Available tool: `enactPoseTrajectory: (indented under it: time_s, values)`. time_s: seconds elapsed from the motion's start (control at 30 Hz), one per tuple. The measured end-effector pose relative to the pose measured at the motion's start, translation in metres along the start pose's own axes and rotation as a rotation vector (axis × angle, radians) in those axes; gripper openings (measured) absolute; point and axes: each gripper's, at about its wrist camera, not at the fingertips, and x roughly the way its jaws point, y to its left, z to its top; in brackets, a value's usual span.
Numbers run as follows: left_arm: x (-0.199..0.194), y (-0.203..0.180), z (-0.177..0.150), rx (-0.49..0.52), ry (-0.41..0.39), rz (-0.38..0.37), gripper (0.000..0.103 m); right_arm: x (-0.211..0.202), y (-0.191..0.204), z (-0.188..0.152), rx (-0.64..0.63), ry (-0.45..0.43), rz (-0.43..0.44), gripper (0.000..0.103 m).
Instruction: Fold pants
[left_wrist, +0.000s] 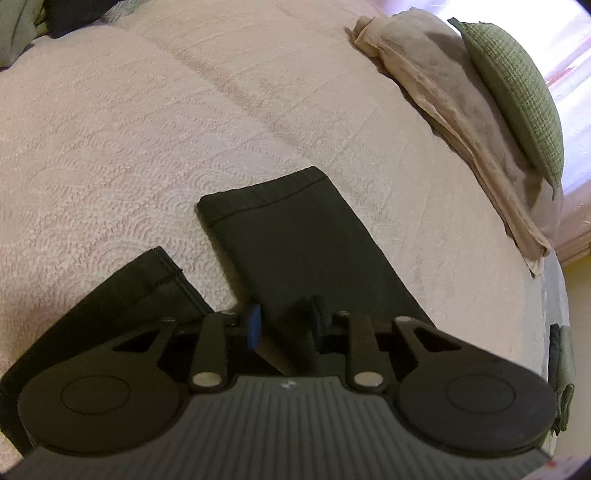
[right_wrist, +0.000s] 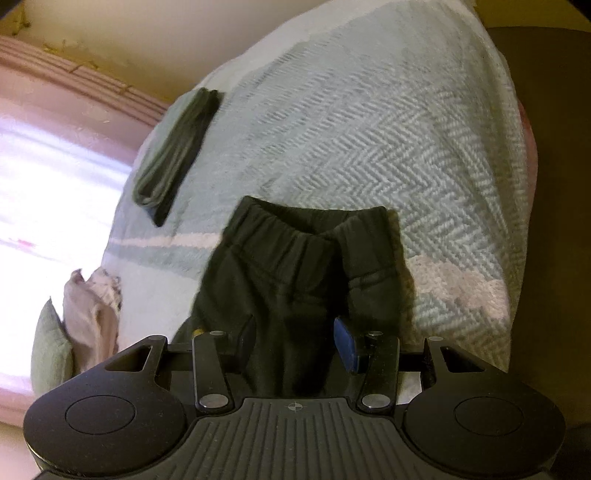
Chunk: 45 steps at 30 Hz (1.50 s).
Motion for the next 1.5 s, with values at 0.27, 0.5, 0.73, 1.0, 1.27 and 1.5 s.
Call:
enactPoseTrajectory:
  time_s: [0.27,0.5,0.73,1.0,1.27,1.5]
  values:
    - [-0.028,-0.037,0.009,0.223,-0.046,0.019,0.003,0.018,0.030,0.021,-0.141,0.011,-0.040,0.017]
    - [-0.128,-0.008,-0.025,0.294,-0.162,-0.052,0.004,-0.036,0.027,0.043,-0.239,0.040,0.017,0.017]
    - [-0.091,0.048,-0.084,0.222,-0.049,0.108,0.004,-0.007,0.002,0.026,-0.241,0.084,-0.138,0.017]
    - [-0.105,0.054,-0.073,0.187,-0.033,0.042,0.007,-0.011,0.020,0.029,-0.324,0.088,-0.131,0.017]
    - [-0.123,0.054,-0.073,0.196,-0.062,0.000,0.004,-0.012,0.016,0.036,-0.266,0.093,-0.126,0.017]
    - [-0.117,0.067,-0.079,0.189,-0.015,0.004,0.005,-0.022,0.017,0.035,-0.294,0.091,-0.132,0.016]
